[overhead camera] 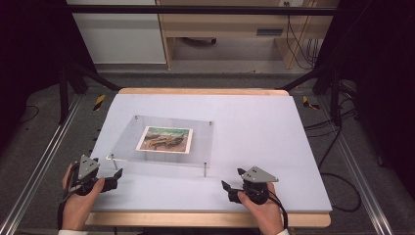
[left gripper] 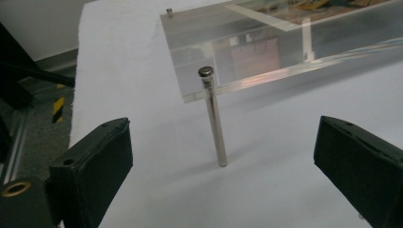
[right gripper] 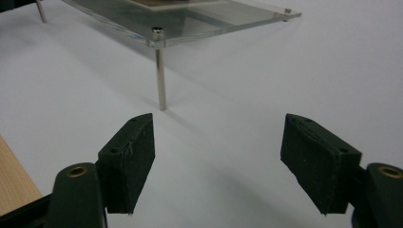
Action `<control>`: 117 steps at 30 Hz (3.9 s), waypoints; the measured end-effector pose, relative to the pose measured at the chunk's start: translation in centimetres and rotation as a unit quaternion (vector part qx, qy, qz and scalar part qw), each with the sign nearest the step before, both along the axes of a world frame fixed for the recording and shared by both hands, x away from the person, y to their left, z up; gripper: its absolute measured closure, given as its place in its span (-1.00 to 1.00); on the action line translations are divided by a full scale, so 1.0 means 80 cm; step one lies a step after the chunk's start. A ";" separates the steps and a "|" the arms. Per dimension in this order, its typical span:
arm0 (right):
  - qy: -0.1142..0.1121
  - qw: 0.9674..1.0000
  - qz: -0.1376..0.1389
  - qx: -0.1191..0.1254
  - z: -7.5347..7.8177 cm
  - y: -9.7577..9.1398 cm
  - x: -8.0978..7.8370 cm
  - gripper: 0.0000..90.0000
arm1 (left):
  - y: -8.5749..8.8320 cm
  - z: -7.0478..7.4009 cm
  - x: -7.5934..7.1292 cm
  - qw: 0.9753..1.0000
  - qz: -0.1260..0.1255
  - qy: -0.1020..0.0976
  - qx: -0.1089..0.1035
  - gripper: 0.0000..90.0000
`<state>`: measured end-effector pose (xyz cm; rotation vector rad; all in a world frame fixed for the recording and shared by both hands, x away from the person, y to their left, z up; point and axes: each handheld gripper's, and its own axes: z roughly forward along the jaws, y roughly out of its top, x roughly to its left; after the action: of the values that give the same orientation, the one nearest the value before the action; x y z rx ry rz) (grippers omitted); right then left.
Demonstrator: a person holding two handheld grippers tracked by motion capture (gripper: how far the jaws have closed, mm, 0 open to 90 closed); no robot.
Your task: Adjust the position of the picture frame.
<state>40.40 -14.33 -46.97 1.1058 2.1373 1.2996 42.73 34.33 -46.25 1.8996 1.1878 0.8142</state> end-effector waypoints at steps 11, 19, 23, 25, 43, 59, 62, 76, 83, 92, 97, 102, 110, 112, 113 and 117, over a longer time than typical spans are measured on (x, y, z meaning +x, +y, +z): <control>0.000 1.000 0.028 0.007 0.006 0.044 0.021 -0.13 | 0.007 0.001 0.006 0.999 -0.010 0.023 -0.022 -0.85; 0.025 0.999 0.034 0.004 -0.002 0.061 0.034 0.03 | 0.003 -0.001 0.007 0.999 -0.009 0.025 -0.029 -0.80; 0.025 0.999 0.039 0.006 -0.003 0.065 0.036 0.07 | 0.000 0.000 0.008 0.999 -0.010 0.024 -0.025 -0.70; 0.026 0.999 0.043 0.005 -0.004 0.068 0.036 0.10 | -0.001 0.001 0.008 0.999 -0.010 0.022 -0.024 -0.68; 0.027 0.998 0.046 0.018 -0.016 0.094 0.066 0.61 | 0.000 -0.001 0.012 0.999 0.005 0.020 -0.039 -0.29; 0.038 0.997 0.051 0.054 -0.009 0.093 0.073 0.89 | 0.005 -0.001 0.015 0.996 0.007 0.019 -0.081 0.12; 0.041 0.996 0.051 0.060 -0.008 0.092 0.075 0.89 | 0.005 -0.006 0.022 0.996 0.008 0.020 -0.087 0.21; 0.046 0.996 0.047 0.062 -0.006 0.090 0.078 0.89 | 0.003 -0.009 0.031 0.991 0.019 0.001 -0.132 0.69; 0.045 0.996 0.046 0.060 -0.008 0.090 0.079 0.88 | 0.010 -0.011 0.036 0.987 0.021 0.013 -0.157 0.80; 0.036 0.997 0.029 0.063 -0.008 0.091 0.081 0.86 | 0.007 -0.010 0.036 0.989 0.020 0.017 -0.149 0.85; 0.033 0.997 0.025 0.059 -0.008 0.089 0.081 0.88 | 0.004 -0.009 0.038 0.989 0.019 0.017 -0.145 0.80; 0.032 0.997 0.024 0.059 -0.008 0.089 0.081 0.88 | 0.004 -0.010 0.043 0.987 0.018 0.014 -0.157 0.82; 0.000 0.998 0.012 0.059 0.007 0.081 0.079 0.88 | -0.010 0.009 0.033 0.990 0.008 -0.022 -0.138 0.88; -0.016 0.998 0.006 0.063 0.016 0.071 0.078 0.88 | -0.019 0.018 0.028 0.990 -0.002 -0.035 -0.137 0.88; -0.020 0.998 0.002 0.063 0.020 0.067 0.078 0.87 | -0.023 0.021 0.026 0.990 -0.005 -0.040 -0.137 0.88; -0.028 0.997 -0.007 0.069 0.030 0.053 0.076 0.87 | -0.034 0.029 0.021 0.988 -0.017 -0.052 -0.147 0.88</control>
<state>46.50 -10.05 -44.59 1.1222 2.0210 1.4741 44.38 31.59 -43.95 1.6134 1.1398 0.6710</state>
